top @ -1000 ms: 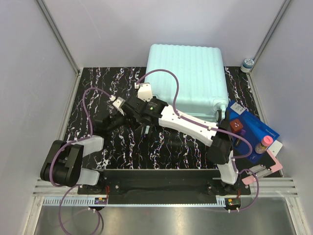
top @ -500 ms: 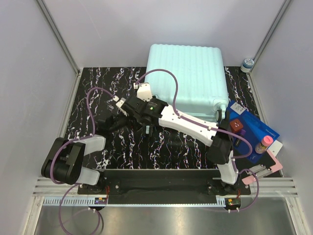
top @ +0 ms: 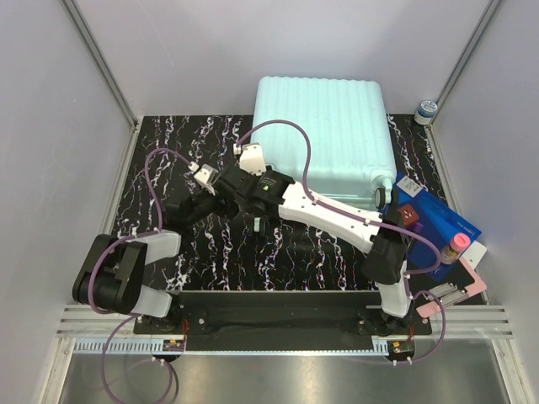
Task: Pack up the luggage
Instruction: Zip the luggage at the center of the board.
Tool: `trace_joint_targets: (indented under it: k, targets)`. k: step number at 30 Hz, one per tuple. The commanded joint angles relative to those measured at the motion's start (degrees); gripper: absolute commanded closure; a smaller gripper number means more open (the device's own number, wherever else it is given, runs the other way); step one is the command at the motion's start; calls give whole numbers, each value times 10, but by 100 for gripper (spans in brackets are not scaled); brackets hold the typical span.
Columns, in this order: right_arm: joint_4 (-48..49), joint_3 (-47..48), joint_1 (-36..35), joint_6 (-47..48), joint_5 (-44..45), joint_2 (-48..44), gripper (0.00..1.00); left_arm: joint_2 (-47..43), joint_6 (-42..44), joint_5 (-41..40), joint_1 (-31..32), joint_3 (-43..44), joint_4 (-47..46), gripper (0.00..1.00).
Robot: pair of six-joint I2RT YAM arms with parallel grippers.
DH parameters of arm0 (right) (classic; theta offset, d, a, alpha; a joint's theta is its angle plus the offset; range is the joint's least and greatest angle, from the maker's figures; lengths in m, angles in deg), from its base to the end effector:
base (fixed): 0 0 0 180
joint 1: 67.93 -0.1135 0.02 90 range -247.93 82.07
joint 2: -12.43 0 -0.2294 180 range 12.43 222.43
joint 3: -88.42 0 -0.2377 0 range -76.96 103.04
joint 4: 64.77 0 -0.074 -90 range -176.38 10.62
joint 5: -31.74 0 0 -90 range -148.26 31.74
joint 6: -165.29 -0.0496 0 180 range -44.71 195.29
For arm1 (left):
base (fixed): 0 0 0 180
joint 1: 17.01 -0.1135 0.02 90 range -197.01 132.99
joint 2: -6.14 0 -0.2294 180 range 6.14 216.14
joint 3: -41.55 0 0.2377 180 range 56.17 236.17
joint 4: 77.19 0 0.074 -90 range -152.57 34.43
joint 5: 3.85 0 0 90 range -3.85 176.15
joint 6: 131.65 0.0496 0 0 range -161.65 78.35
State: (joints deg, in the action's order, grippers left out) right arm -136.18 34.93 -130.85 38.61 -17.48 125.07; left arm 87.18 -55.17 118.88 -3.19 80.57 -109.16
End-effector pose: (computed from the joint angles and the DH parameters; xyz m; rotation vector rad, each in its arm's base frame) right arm 0.2105 0.3405 0.2881 -0.2738 2.2476 -0.0396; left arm 0.2604 -0.0917 0.1608 0.4334 1.7408 -0.8422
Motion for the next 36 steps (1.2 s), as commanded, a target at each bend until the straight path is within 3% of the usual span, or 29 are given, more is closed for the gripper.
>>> trace_joint_targets:
  k: [1,9,21,25,29,35,36]
  targets:
    - [76,7,14,34,32,-85,100,4,7,36,-8,18,-72,26]
    - [85,-1,15,42,30,-88,100,7,-24,95,-1,13,-121,28]
    - [91,-10,15,43,26,-90,100,45,-34,102,19,36,-126,34]
    - [92,-11,15,41,23,-88,100,45,-27,92,27,45,-112,50]
    - [95,-12,15,41,20,-89,100,47,-20,84,33,51,-86,79]
    - [97,-12,16,40,14,-85,100,48,-16,77,39,54,-80,90]
    - [96,-12,16,40,14,-85,100,48,-17,78,40,54,-82,95]
